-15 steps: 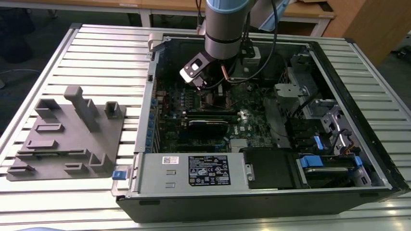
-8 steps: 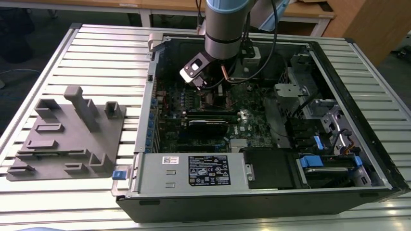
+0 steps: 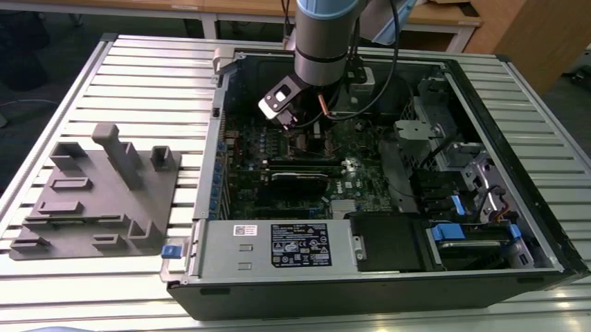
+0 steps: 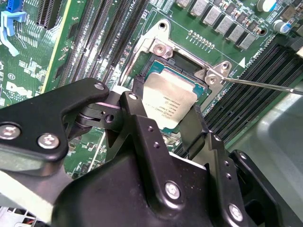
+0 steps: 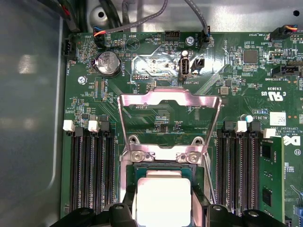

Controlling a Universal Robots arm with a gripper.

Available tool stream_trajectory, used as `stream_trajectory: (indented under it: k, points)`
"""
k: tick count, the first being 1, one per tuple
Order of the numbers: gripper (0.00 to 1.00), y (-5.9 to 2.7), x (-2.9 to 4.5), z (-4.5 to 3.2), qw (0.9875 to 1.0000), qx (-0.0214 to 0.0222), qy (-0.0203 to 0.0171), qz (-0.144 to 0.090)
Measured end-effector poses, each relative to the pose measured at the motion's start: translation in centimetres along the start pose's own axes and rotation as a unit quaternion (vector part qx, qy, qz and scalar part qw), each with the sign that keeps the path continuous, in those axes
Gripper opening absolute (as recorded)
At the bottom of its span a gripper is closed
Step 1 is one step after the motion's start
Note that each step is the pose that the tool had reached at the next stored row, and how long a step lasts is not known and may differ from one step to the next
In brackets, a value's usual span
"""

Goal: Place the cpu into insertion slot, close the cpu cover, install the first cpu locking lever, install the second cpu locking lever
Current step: 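Place the cpu into insertion slot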

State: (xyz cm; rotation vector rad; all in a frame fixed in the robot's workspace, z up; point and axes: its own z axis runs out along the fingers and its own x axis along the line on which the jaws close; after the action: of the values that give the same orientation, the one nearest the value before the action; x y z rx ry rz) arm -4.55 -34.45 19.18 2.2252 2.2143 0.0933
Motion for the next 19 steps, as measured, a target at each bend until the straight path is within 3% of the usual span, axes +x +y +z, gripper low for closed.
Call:
stream_trajectory:
  k: [19]
  points:
    - [0.54, -0.02, -0.1, 0.22, 1.0, 0.0001, -0.0002, 0.0]
